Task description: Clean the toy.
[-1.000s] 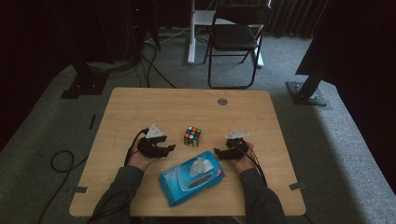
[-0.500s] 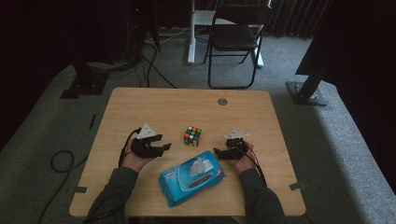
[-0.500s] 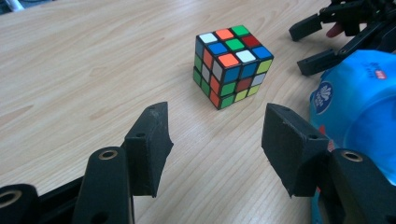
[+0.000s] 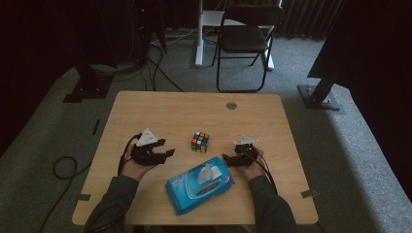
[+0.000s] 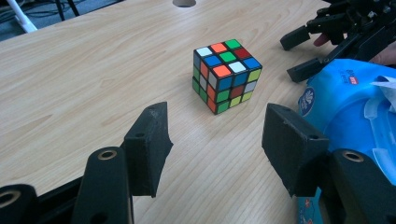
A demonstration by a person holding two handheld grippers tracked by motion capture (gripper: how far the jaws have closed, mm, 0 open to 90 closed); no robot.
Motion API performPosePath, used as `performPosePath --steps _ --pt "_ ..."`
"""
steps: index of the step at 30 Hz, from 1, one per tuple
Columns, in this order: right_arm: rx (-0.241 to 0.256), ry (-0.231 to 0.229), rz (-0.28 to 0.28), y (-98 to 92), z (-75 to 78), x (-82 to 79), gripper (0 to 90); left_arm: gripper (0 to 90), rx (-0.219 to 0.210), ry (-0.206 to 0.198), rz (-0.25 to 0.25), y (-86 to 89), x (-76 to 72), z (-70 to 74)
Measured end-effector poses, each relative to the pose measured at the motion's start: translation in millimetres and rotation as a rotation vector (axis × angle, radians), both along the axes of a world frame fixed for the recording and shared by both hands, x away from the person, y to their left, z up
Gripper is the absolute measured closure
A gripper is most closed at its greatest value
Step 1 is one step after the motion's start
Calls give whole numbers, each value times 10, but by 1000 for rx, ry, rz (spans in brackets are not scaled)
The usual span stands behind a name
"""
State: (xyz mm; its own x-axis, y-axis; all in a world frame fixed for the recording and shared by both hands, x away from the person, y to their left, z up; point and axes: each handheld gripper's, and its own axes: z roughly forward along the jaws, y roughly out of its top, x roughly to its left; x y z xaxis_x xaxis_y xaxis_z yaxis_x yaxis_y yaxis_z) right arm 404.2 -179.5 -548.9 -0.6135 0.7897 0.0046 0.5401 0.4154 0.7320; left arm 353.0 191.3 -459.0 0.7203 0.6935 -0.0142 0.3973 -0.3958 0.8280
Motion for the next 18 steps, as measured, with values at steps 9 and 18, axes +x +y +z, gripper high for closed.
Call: performPosePath --steps 9,18 --pt "-1 2 4 10 -2 -5 167 415 -9 -15 -14 1 -101 60" --pt "-6 8 4 12 -4 -8 138 409 1 -5 -30 -27 -184 77"
